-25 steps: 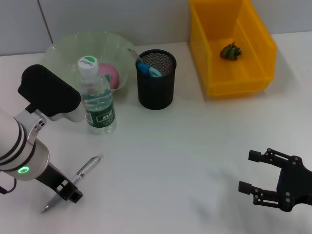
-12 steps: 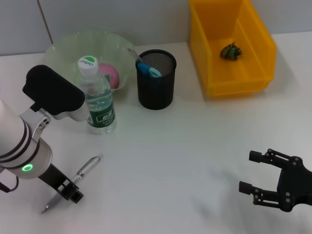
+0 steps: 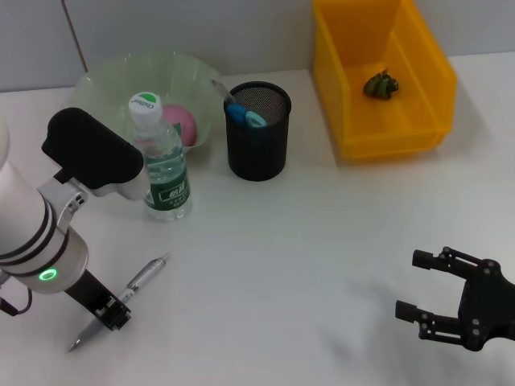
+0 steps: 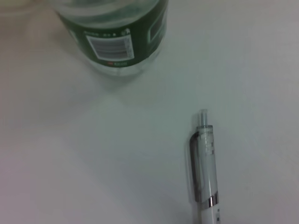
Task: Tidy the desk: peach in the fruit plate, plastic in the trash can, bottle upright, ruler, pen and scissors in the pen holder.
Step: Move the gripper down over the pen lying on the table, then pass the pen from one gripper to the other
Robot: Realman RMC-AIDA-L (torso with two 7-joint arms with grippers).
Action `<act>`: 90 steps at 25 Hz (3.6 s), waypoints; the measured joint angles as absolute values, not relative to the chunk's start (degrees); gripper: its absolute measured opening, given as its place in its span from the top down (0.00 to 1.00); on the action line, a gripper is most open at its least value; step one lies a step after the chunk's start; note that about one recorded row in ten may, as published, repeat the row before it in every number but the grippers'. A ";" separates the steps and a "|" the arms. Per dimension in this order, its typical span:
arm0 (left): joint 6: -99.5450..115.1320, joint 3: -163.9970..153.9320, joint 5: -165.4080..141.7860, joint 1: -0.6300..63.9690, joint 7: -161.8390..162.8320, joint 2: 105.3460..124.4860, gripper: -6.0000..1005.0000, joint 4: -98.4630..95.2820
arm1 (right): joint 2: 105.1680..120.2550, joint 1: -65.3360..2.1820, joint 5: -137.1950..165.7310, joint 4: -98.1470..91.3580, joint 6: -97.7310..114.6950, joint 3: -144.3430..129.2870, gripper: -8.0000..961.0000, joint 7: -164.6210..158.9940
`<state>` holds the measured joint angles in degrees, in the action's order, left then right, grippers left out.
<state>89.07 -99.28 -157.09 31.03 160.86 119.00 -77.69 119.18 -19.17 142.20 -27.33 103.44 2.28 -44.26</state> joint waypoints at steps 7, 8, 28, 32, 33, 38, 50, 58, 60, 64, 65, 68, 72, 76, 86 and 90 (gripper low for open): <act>89.05 -99.43 -157.33 31.09 160.81 119.00 0.68 -77.68 | 119.18 -19.14 142.20 -27.33 103.43 2.28 0.17 -44.26; 88.94 -99.60 -157.44 31.08 160.77 119.01 0.68 -77.68 | 119.18 -19.12 142.20 -27.33 103.44 2.29 0.18 -44.26; 89.21 -99.55 -153.84 31.13 157.94 118.94 0.85 -78.80 | 119.17 -18.43 139.91 -27.23 104.16 4.05 0.20 -44.36; 89.21 -98.98 -152.02 30.80 157.02 118.84 0.85 -80.07 | 119.12 -17.53 136.47 -26.29 104.67 4.57 0.21 -44.33; 89.17 -98.75 -151.77 30.66 156.70 118.82 0.85 -80.45 | 119.11 -17.24 135.38 -26.13 105.01 4.57 0.21 -44.32; 87.51 -98.07 -148.50 29.83 154.87 118.77 0.85 -82.82 | 119.14 -14.28 123.38 -23.02 106.33 4.74 0.22 -44.66; 73.11 -96.47 -130.60 23.19 139.88 118.73 0.85 -88.83 | 119.02 -13.40 118.38 -17.43 116.85 5.86 0.23 -50.72; 59.09 -102.51 -126.14 18.94 133.85 118.79 0.85 -87.75 | 119.20 -15.26 117.97 -9.71 115.64 6.15 0.24 -52.62; 54.89 -104.53 -124.69 17.91 131.89 118.75 0.84 -87.25 | 119.26 -15.64 117.94 -7.61 113.57 6.44 0.25 -52.61; 48.62 -108.44 -121.96 16.51 128.46 118.77 0.84 -86.29 | 119.28 -16.71 117.87 -4.42 108.12 6.46 0.25 -52.61; 47.72 -109.11 -121.60 16.48 128.15 118.77 0.83 -86.13 | 119.29 -16.90 117.87 -4.06 107.38 6.37 0.25 -52.61; 45.25 -110.70 -120.25 16.45 127.28 118.79 0.83 -85.47 | 119.35 -17.70 117.97 -2.87 105.21 6.18 0.26 -52.55; 42.51 -112.19 -118.74 16.45 126.66 118.85 0.82 -84.39 | 119.36 -19.01 118.32 -1.77 103.52 5.38 0.26 -52.48; 41.47 -113.03 -118.56 16.69 126.60 118.88 0.82 -83.41 | 119.39 -19.81 118.32 -0.69 101.30 4.75 0.27 -52.46; 40.64 -113.76 -118.49 17.11 126.53 118.98 0.80 -83.22 | 119.40 -21.83 118.33 0.14 97.89 3.83 0.28 -52.49; 40.41 -113.80 -118.47 17.10 126.50 118.91 0.79 -83.23 | 119.37 -22.31 118.32 0.95 96.23 3.84 0.29 -52.49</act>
<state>40.41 -113.80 -118.47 17.10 126.50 118.91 -83.23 119.37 -22.31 118.32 0.95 96.23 3.84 -52.49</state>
